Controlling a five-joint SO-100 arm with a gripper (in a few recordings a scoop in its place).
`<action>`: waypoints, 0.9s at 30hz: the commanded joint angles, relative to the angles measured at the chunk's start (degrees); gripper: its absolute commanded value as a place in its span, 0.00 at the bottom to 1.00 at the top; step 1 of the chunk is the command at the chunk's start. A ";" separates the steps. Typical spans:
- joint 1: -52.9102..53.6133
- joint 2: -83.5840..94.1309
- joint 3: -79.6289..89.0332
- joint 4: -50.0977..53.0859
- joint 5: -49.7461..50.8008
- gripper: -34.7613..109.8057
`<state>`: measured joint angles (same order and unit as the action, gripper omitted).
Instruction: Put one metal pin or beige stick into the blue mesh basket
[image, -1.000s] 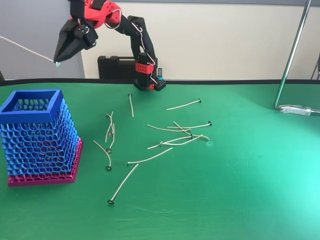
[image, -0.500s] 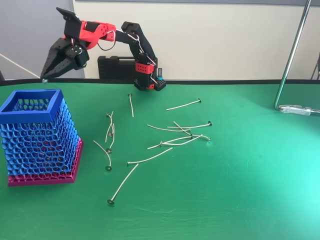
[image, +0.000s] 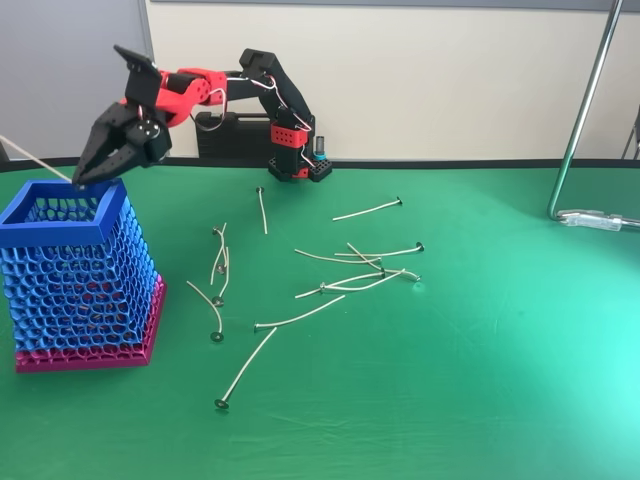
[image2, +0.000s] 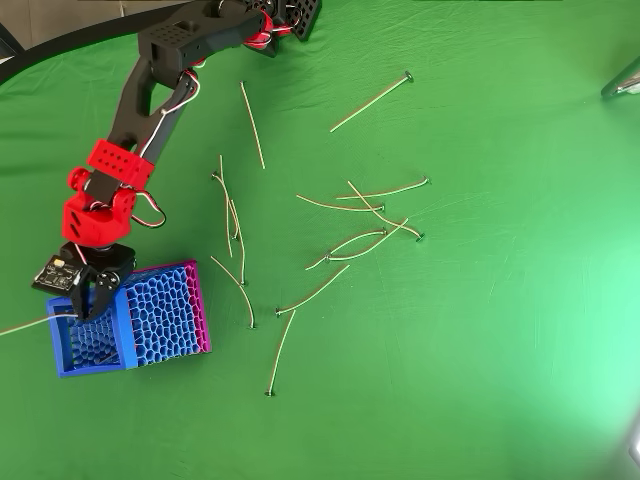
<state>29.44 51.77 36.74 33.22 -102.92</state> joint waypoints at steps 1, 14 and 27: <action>0.35 0.79 -1.93 -1.14 -0.79 0.26; -0.26 1.14 -3.34 0.79 -0.26 0.37; -3.60 6.06 -16.08 18.02 6.86 0.24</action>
<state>26.72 52.65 25.75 48.43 -97.47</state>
